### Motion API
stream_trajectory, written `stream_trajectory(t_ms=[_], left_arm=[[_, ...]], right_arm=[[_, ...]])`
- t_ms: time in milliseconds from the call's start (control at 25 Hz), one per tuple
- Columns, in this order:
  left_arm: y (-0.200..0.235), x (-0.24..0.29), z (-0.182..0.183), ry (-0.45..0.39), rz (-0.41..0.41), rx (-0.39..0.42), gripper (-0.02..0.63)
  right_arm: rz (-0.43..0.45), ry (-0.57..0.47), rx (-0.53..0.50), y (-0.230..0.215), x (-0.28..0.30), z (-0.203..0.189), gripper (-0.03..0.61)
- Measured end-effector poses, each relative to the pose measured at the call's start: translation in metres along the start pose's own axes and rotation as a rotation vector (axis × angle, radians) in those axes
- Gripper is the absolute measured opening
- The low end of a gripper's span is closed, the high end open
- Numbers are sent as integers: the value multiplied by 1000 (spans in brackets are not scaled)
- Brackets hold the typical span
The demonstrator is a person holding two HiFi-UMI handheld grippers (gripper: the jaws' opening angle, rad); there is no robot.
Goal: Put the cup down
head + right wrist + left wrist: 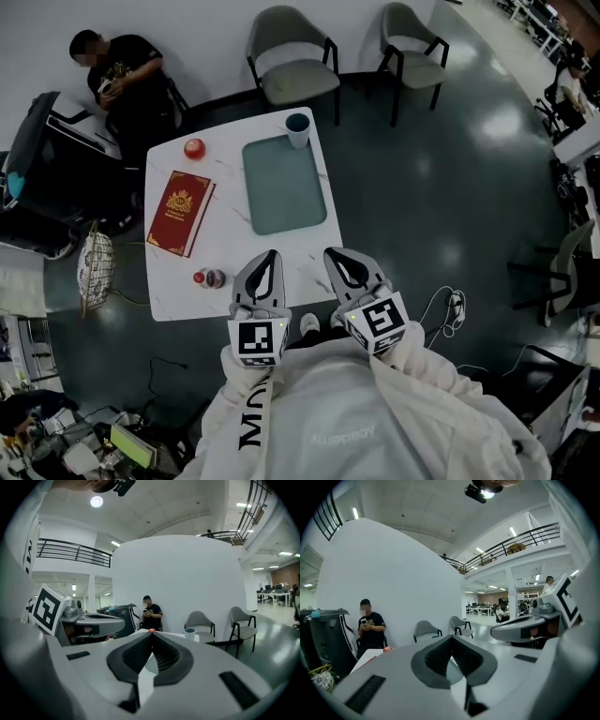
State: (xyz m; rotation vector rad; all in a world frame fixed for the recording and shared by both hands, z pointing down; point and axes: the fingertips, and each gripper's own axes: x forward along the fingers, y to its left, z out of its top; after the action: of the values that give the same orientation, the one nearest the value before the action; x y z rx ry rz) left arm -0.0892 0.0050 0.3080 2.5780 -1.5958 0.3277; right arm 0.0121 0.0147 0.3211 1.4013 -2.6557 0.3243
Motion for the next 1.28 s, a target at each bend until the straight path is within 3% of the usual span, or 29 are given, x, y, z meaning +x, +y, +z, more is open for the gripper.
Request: stream_trajectory(t_ms=[480,1280], left_arm=[[-15,-4,9,-9,-2,18,11],[-24,-8,5,-18,-19,10,11]], right_arm=[[4,-45,-4,-10,-10,20,6],[6,-27,-62,0,-17,16,5]])
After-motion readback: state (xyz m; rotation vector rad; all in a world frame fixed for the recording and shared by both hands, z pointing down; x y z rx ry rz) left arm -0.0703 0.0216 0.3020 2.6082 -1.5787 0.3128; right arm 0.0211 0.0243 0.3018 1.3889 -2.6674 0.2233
